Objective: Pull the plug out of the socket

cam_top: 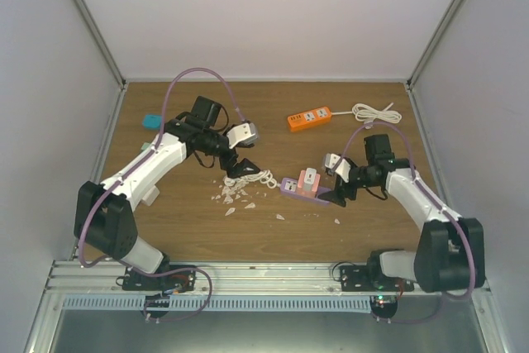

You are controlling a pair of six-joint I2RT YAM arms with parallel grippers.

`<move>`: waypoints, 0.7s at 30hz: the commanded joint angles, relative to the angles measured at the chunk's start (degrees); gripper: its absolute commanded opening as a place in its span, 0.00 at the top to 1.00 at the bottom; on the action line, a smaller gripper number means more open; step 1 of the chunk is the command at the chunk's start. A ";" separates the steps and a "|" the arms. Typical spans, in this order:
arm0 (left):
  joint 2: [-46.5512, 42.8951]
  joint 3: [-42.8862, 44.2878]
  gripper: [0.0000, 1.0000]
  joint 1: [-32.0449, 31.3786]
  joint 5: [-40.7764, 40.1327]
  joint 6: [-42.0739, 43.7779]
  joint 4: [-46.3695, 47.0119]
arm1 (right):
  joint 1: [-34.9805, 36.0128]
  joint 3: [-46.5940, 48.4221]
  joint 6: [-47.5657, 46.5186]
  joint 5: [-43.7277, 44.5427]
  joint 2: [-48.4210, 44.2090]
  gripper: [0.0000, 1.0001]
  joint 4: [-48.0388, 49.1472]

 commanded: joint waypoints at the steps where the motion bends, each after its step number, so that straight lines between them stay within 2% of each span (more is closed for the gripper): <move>1: -2.26 -1.35 0.01 -0.53 2.21 -0.41 2.55 | 0.69 -0.51 -1.15 -1.05 3.39 0.06 3.52; 8: -5.32 -5.39 0.01 -0.39 1.65 0.08 4.07 | 4.76 -0.84 1.62 0.74 6.79 0.17 7.24; 13: -7.85 -7.30 0.01 -0.46 1.83 0.92 6.52 | 7.79 -0.70 3.23 1.68 8.46 0.29 9.37; 17: -8.37 -7.22 0.04 -0.68 3.01 2.34 7.37 | 10.50 -0.59 3.92 2.14 9.13 0.40 11.08; 21: -9.05 -8.91 0.07 -1.39 4.44 3.70 9.39 | 13.05 0.48 4.09 1.38 10.12 0.45 11.91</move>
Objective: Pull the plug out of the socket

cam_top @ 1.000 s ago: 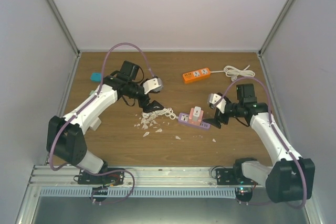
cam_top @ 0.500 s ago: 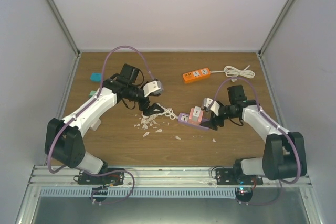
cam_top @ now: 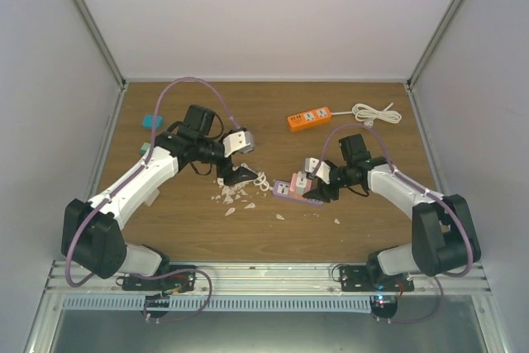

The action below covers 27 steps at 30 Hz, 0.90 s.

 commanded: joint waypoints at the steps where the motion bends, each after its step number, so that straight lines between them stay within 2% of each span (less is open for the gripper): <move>1: -1.87 -2.65 0.08 -1.41 3.28 2.68 5.47 | 3.24 1.17 0.17 -1.80 2.09 0.45 2.02; 6: -2.12 -5.96 0.14 -3.69 4.10 4.65 9.56 | 6.54 3.50 0.57 -3.80 4.80 0.46 3.43; 15: 1.09 -10.03 0.23 -8.39 1.18 1.93 21.62 | 9.93 4.81 3.87 -5.37 8.60 0.45 8.38; 16: 1.61 -10.24 0.23 -9.11 0.85 1.81 22.51 | 9.98 4.53 3.88 -5.22 8.83 0.43 8.72; 20: 4.23 -10.14 0.25 -11.43 0.73 1.61 24.24 | 9.94 3.34 3.59 -5.10 9.13 0.27 9.46; 23: 5.84 -10.08 0.25 -11.90 0.68 1.32 25.17 | 9.96 2.95 3.63 -5.07 8.65 0.22 9.82; 27: 7.37 -10.07 0.22 -12.17 0.36 0.60 25.99 | 9.94 3.07 3.57 -4.95 9.00 0.21 9.60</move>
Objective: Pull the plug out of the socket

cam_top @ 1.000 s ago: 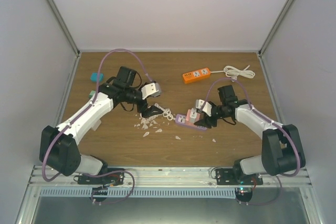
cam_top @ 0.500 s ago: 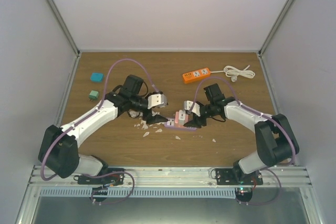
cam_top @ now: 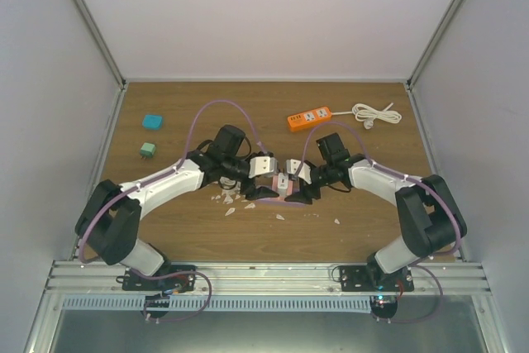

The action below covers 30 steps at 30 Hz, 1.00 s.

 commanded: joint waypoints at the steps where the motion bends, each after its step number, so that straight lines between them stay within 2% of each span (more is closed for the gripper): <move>1: 1.65 -0.49 0.22 -0.76 -0.81 -1.01 4.71 | 0.58 -0.49 -0.29 -0.94 0.74 0.21 1.24; 17: 5.57 -0.22 0.34 -3.07 -3.97 -1.63 6.22 | 0.58 -2.31 -0.29 0.55 0.65 0.37 2.67; 30: 4.40 0.20 0.65 -3.94 -1.78 -2.57 6.43 | 0.59 -2.51 -0.23 1.16 1.42 0.46 3.33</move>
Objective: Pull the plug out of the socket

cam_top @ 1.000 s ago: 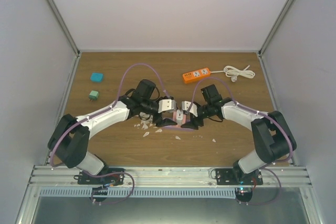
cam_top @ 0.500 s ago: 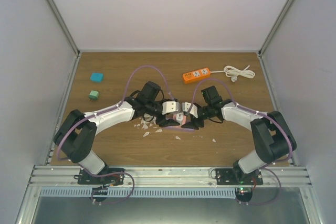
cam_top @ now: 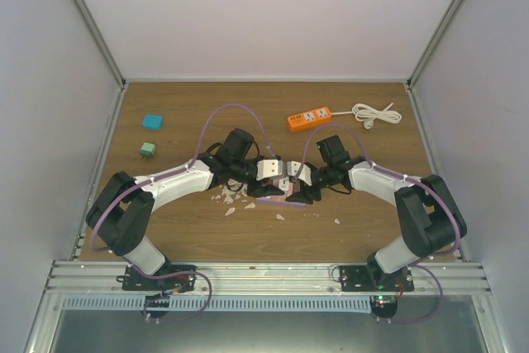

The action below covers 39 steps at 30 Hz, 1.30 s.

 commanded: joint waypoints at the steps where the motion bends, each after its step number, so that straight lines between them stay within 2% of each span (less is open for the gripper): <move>1: -0.96 0.17 0.65 -1.19 3.34 -0.89 1.49 | 0.61 -0.94 -0.34 0.43 1.51 0.46 1.77; 16: -3.97 -0.15 0.72 -1.01 4.43 -0.64 2.07 | 0.60 -0.64 0.19 1.16 2.49 0.51 2.28; 39: -4.36 0.65 0.74 1.71 9.21 -2.39 1.84 | 0.67 -1.03 -0.16 1.19 2.52 0.52 2.51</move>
